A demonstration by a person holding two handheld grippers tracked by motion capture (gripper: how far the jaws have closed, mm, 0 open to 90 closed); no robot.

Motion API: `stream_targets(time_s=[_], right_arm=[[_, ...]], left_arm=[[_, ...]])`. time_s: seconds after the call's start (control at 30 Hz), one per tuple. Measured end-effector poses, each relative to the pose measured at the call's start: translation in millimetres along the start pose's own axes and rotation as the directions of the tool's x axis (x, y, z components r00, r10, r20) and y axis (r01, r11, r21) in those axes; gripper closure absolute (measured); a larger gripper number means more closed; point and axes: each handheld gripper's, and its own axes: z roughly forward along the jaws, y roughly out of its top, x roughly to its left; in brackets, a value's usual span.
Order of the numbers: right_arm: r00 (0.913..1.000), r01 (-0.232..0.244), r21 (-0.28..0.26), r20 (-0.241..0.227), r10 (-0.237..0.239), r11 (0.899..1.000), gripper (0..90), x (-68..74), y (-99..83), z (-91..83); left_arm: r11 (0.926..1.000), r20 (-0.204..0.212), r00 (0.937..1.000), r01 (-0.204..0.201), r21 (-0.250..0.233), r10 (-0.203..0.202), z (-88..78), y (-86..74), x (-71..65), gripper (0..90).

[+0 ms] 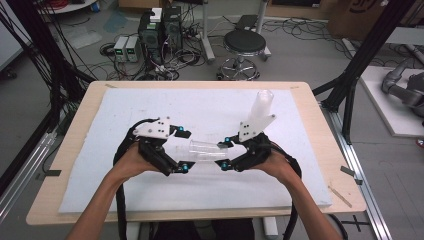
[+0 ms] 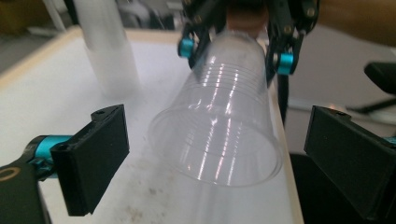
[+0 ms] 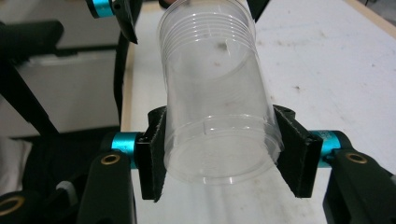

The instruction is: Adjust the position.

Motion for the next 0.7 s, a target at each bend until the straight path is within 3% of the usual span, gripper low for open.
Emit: stream_targets(time_s=[0.13,0.33,0.5,0.63,0.7], right_arm=[[0.9998,-0.01,-0.085,-0.018,0.009,0.996,42.4,-0.3,-11.5,-1.1],[0.9989,-0.035,-0.188,-0.038,0.029,0.982,42.4,-1.7,-24.0,1.0],[0.9973,-0.046,-0.247,-0.067,0.031,0.968,42.4,-1.7,-30.1,4.7],[0.9958,-0.06,-0.281,-0.083,0.038,0.958,42.4,-1.9,-32.6,5.5],[0.9954,-0.062,-0.298,-0.089,0.037,0.953,42.4,-3.0,-33.9,5.9]], left_arm=[[0.9953,-0.004,0.9996,0.027,-0.092,-0.028,-4.4,-13.9,-1.3,6.6],[0.9697,-0.007,0.9969,0.075,-0.232,-0.079,-2.8,-36.9,-5.5,6.6],[0.9636,0.009,0.9949,0.1,-0.248,-0.101,4.8,-46.8,-6.3,6.6],[0.9535,0.03,0.9934,0.115,-0.279,-0.111,10.3,-49.9,-7.5,6.6],[0.9543,0.031,0.9935,0.113,-0.277,-0.109,13.0,-49.8,-7.9,6.6]])
